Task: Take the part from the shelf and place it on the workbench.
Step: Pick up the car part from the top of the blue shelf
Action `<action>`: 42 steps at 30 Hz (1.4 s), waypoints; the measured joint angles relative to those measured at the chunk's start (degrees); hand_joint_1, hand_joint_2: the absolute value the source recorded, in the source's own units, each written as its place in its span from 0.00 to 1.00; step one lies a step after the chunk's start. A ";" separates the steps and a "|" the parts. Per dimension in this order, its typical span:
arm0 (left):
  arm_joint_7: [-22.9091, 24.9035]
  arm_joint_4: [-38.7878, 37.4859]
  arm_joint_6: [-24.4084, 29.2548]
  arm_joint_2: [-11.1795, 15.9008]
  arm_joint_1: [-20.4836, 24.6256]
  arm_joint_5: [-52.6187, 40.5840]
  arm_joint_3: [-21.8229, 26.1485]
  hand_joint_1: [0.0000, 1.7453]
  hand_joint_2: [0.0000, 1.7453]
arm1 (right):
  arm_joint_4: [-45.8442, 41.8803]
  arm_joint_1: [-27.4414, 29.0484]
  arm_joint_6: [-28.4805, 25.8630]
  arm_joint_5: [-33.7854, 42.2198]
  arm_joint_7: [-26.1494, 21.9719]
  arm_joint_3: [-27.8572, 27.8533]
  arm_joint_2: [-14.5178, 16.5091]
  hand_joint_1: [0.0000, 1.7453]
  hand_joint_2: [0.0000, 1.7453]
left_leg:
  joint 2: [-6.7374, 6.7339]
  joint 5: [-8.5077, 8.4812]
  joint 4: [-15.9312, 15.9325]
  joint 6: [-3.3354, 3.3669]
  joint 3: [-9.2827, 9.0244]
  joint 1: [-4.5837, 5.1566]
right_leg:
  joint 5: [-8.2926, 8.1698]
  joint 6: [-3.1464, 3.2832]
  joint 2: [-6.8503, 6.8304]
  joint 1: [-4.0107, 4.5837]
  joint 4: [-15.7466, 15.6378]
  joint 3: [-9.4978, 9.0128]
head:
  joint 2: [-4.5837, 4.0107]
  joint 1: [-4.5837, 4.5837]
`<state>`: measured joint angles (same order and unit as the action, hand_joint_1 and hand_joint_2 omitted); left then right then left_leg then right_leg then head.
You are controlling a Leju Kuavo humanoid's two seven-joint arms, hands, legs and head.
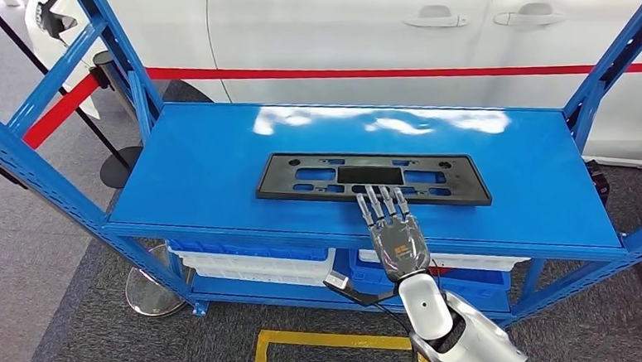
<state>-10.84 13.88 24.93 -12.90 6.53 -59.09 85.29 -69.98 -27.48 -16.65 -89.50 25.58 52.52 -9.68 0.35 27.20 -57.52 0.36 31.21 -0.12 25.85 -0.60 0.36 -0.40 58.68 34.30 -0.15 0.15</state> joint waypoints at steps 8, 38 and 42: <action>0.00 0.00 0.01 0.00 0.00 0.19 0.00 0.00 0.00 | 0.45 0.16 -0.02 0.00 -0.01 0.00 0.06 0.00 1.00 | 0.00 0.02 -0.06 0.00 0.00 0.06 | -0.05 -0.04 -0.02 -0.05 -0.09 -0.09 | 0.00 0.00; 0.08 -0.17 -0.69 0.33 0.11 0.32 -0.46 0.00 0.00 | 2.65 5.17 -2.97 0.00 -0.38 2.72 2.37 0.00 1.00 | -0.25 8.11 -16.86 -2.00 7.43 -1.06 | 0.71 1.81 0.51 -0.33 -0.07 -0.63 | 0.00 -0.39; -0.01 -0.17 -0.59 0.39 0.12 0.31 -0.46 0.00 0.00 | 2.84 5.71 -2.92 0.00 -0.53 2.78 2.75 0.00 1.00 | -0.62 0.54 -3.69 -0.52 3.97 -0.63 | 1.63 1.16 0.78 0.08 -0.09 -2.23 | 0.00 -0.39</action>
<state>-10.85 13.70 24.34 -12.50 6.65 -58.78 84.83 -67.14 -21.77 -19.57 -89.50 25.05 55.30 -6.93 -0.27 27.75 -61.21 -0.16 35.18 -0.75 27.48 0.56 1.14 -0.33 58.59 32.07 -0.15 -0.24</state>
